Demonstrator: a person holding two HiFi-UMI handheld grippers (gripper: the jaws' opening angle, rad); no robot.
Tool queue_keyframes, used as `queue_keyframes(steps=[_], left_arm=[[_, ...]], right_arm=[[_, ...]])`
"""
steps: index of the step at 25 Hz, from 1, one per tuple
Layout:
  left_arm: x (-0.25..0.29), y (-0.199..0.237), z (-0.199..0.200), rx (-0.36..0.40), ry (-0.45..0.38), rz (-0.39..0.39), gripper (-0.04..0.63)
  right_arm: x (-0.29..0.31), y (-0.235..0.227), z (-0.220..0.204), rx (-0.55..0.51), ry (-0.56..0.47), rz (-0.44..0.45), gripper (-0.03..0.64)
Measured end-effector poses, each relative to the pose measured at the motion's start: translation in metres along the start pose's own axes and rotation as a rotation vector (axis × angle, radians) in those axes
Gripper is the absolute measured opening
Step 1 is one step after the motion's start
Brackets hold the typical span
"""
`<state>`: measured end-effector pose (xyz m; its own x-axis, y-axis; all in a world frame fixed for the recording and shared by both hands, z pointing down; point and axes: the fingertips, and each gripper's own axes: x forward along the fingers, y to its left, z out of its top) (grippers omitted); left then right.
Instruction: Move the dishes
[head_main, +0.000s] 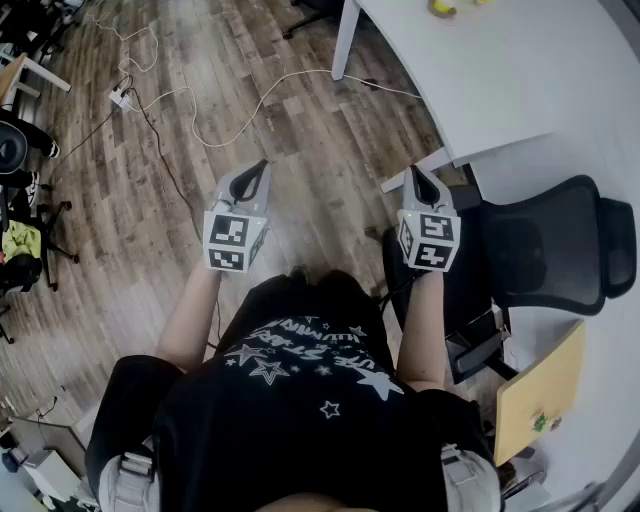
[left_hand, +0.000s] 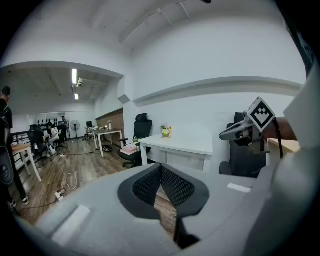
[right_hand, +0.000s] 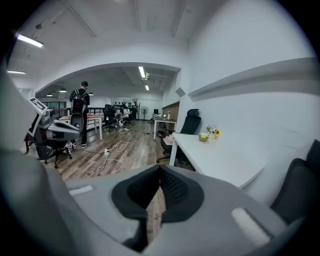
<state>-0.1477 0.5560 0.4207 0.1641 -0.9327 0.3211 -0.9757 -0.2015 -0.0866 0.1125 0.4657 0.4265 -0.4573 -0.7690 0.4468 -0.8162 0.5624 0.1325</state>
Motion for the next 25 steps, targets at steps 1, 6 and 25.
queue_keyframes(steps=[1,6,25], left_arm=[[-0.001,0.001,0.002,0.002,-0.001,0.007,0.011],[-0.006,0.005,0.008,-0.015,-0.001,0.027,0.011],[0.004,0.013,0.002,-0.068,-0.019,-0.005,0.011]], right_arm=[[-0.001,-0.001,0.0,0.006,0.002,0.0,0.005],[-0.01,-0.004,0.0,0.019,0.011,-0.004,0.005],[0.009,0.021,0.013,0.061,-0.069,0.051,0.045]])
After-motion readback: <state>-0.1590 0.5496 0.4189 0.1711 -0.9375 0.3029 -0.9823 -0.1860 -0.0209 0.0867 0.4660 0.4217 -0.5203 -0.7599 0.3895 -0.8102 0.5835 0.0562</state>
